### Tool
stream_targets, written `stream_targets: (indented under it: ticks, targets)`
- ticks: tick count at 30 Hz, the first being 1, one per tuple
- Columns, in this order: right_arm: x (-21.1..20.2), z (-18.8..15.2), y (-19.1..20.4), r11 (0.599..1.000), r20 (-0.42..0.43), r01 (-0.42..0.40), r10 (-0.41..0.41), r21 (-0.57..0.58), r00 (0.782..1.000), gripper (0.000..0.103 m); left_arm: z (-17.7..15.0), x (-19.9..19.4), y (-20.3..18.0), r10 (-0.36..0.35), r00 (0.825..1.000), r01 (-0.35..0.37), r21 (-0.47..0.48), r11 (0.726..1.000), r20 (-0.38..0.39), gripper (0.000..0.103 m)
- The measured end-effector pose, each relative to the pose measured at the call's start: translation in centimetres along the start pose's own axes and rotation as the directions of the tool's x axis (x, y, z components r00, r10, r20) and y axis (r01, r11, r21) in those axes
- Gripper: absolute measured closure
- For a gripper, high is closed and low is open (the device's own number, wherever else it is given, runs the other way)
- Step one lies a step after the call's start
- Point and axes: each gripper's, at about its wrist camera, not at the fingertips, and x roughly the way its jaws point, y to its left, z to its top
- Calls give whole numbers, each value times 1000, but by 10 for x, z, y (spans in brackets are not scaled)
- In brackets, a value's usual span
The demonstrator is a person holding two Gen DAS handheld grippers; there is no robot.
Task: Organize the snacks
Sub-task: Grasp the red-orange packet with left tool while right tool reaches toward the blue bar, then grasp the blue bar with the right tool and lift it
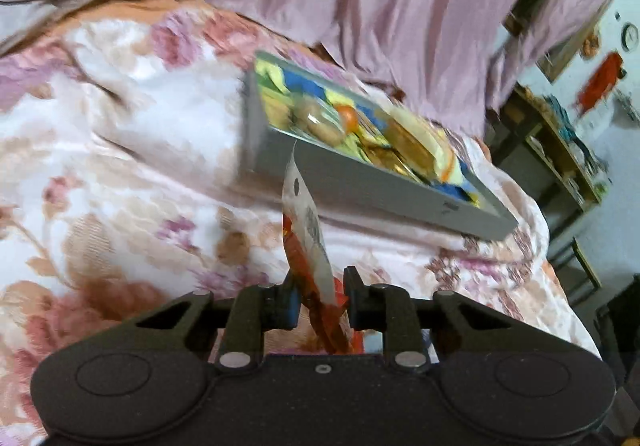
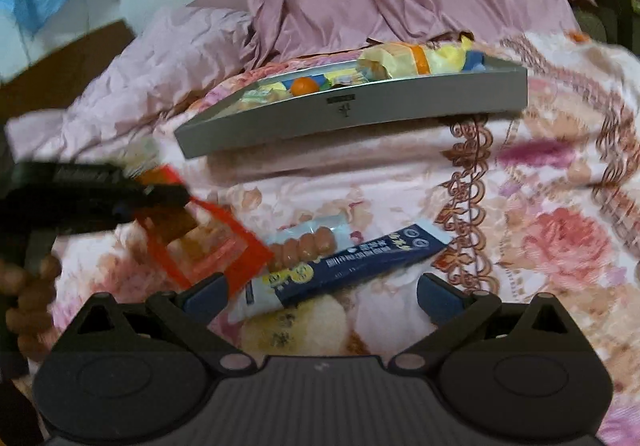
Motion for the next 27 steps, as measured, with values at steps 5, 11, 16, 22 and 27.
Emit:
stream_targets:
  ticks: [5, 11, 16, 22, 27]
  targets:
    - [29, 4, -32, 970, -33, -12, 20, 242, 999, 12, -1, 0, 16, 21, 1000, -21, -26, 999, 3, 81]
    - [50, 3, -47, 936, -42, -31, 48, 350, 998, 16, -10, 14, 18, 19, 999, -20, -23, 1000, -50, 81]
    - [64, 4, -38, 948, -48, -25, 43, 316, 998, 23, -19, 31, 16, 23, 996, -25, -24, 999, -90, 82]
    - [60, 4, -35, 964, -62, 10, 6, 265, 998, 72, -20, 35, 19, 29, 995, -33, -39, 999, -93, 82]
    - [43, 5, -34, 960, -12, -12, 16, 279, 1000, 82, -19, 31, 15, 7, 997, -10, -33, 999, -81, 82]
